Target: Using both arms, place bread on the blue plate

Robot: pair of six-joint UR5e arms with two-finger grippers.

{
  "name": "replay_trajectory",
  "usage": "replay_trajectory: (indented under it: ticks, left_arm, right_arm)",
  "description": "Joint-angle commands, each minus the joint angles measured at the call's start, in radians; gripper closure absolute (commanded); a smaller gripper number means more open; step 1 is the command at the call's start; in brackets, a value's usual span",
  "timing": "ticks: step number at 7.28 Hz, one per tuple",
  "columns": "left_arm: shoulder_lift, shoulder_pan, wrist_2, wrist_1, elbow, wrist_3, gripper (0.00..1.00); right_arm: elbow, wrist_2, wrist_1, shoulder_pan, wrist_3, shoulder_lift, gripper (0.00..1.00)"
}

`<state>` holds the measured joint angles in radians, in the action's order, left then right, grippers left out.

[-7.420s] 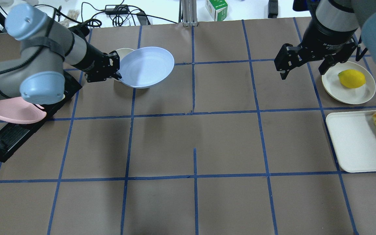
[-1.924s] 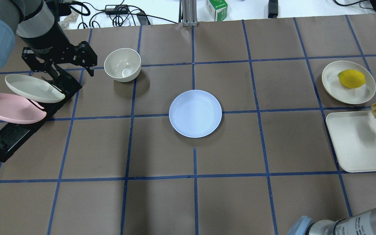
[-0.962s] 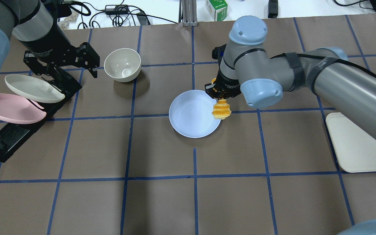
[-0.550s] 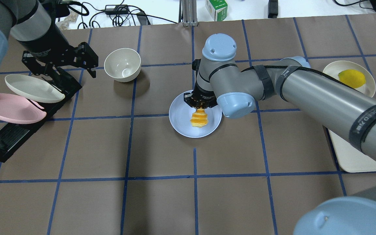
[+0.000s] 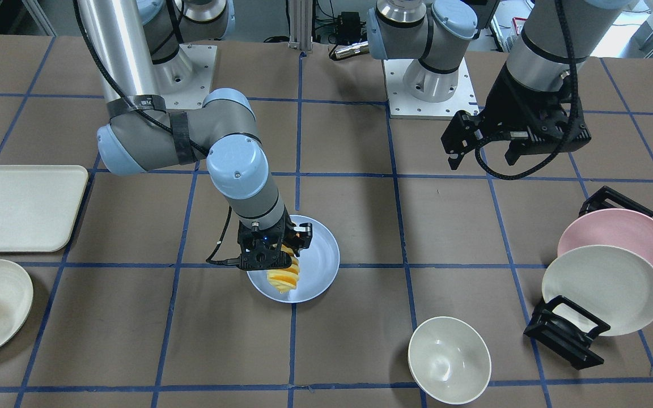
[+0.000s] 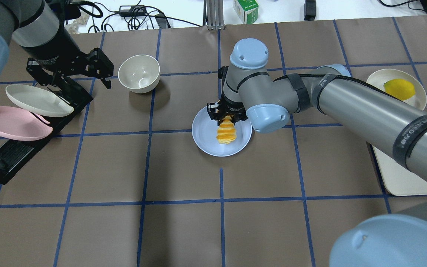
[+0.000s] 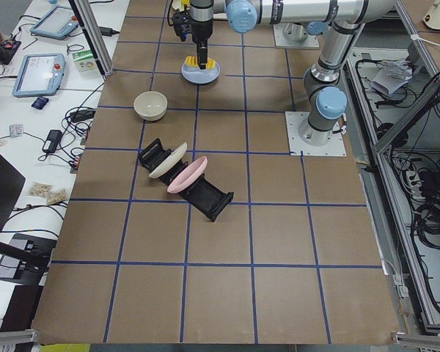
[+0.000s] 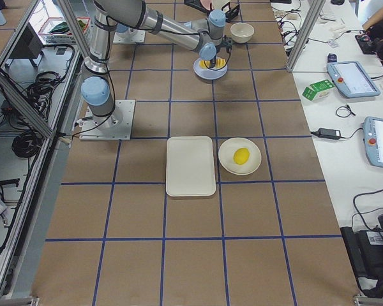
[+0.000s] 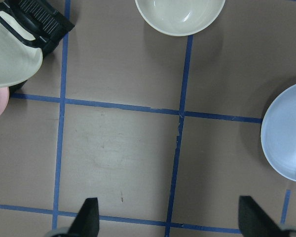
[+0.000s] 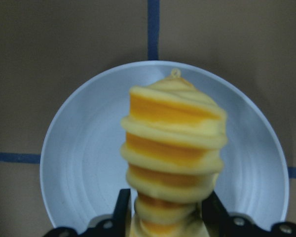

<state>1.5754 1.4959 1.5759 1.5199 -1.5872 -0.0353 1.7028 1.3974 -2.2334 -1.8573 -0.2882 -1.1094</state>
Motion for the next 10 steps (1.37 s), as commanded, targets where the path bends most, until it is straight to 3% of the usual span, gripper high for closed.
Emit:
replay_trajectory:
  ticks: [1, 2, 4, 6, 7, 8, 10]
  left_arm:
    - [-0.012, 0.004, 0.006, 0.040, 0.000, 0.002, 0.00]
    - [-0.015, 0.004, 0.007, 0.040, 0.000, 0.015, 0.00]
    - [-0.035, 0.006, 0.006, 0.058, 0.000, 0.018, 0.00]
    - [-0.041, 0.006, 0.007, 0.068, 0.000, 0.018, 0.00]
    - [-0.041, 0.006, 0.007, 0.071, 0.000, 0.034, 0.00]
    - [-0.040, 0.006, 0.007, 0.071, 0.000, 0.038, 0.00]
    - [-0.038, 0.003, 0.009, 0.069, 0.000, 0.038, 0.00]
  right_arm:
    - [-0.090, 0.000, 0.100, 0.018, 0.003, -0.010, 0.00]
    - [-0.151, 0.009, 0.209, 0.041, 0.015, -0.030, 0.00]
    - [-0.251, 0.024, 0.445, 0.166, 0.224, -0.120, 0.00]
    - [-0.261, 0.061, 0.621, 0.263, 0.450, -0.267, 0.00]
    - [-0.259, 0.143, 0.705, 0.273, 0.466, -0.367, 0.00]
    - [-0.258, 0.159, 0.747, 0.277, 0.459, -0.429, 0.00]
    - [-0.243, 0.158, 0.735, 0.270, 0.434, -0.437, 0.00]
